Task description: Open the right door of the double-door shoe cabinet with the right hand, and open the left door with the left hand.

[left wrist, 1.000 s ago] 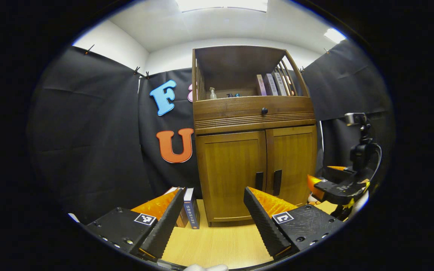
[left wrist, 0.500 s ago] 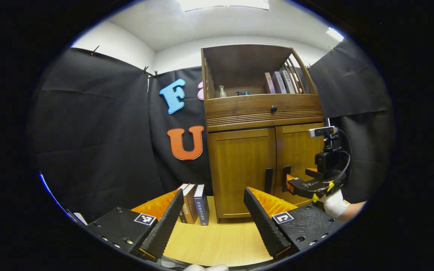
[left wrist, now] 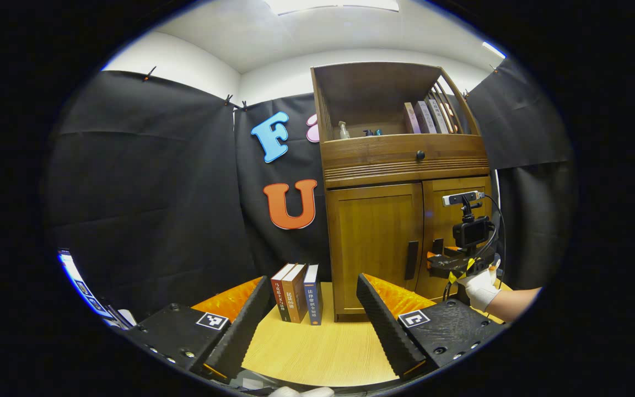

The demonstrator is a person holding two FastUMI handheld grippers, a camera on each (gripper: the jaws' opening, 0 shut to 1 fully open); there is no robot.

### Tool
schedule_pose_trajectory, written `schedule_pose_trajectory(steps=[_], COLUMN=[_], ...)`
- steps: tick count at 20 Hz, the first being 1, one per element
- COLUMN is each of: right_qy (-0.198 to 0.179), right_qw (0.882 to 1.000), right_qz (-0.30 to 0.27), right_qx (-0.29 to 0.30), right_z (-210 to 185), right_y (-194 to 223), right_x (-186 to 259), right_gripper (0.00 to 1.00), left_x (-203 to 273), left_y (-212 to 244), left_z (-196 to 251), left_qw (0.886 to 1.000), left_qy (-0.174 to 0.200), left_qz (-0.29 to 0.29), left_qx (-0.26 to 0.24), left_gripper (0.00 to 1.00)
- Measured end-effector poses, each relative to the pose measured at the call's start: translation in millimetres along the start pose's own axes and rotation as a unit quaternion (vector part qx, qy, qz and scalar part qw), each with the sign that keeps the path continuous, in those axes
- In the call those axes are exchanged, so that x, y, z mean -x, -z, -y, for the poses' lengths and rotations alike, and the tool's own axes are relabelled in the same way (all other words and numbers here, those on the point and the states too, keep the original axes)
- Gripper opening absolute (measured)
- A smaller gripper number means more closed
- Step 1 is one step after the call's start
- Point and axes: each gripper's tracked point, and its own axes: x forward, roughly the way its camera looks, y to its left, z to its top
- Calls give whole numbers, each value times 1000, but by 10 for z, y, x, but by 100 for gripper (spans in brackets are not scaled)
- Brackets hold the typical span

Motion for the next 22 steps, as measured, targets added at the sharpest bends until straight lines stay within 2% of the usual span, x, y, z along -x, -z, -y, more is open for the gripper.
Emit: schedule_pose_trajectory(steps=[1,2,3,4,5,9,14,22], right_qy=[1,-5,-7,-4,0,8,-16,-49], right_qw=[1000,1000,1000,1000,1000,1000,999,998], right_qz=[-4,-8,-12,-15,-17,-21,-32,-33], right_qx=[-6,-11,-11,-9,-8,-6,-10,7], right_z=[8,-16,-36,-35,-35,-25,-11,95], right_y=[5,14,17,30,23,46,62,195], right_x=[-23,-56,-70,-85,-95,-100,-15,399], right_gripper=[63,52,49,41,38,36,30,29], left_x=[12,12,17,15,23,29,41,59], left_y=[0,-4,-3,-8,-11,-1,-8,4], left_z=[-18,-24,-36,-44,-55,-66,-54,1], left_qw=[1000,1000,1000,1000,1000,1000,1000,1000], left_qy=[-3,-6,-8,-11,-14,-19,-18,2], left_qz=[0,1,2,2,2,3,5,5], left_qx=[0,0,1,2,3,8,14,18], left_gripper=[96,96,96,96,96,96,96,96])
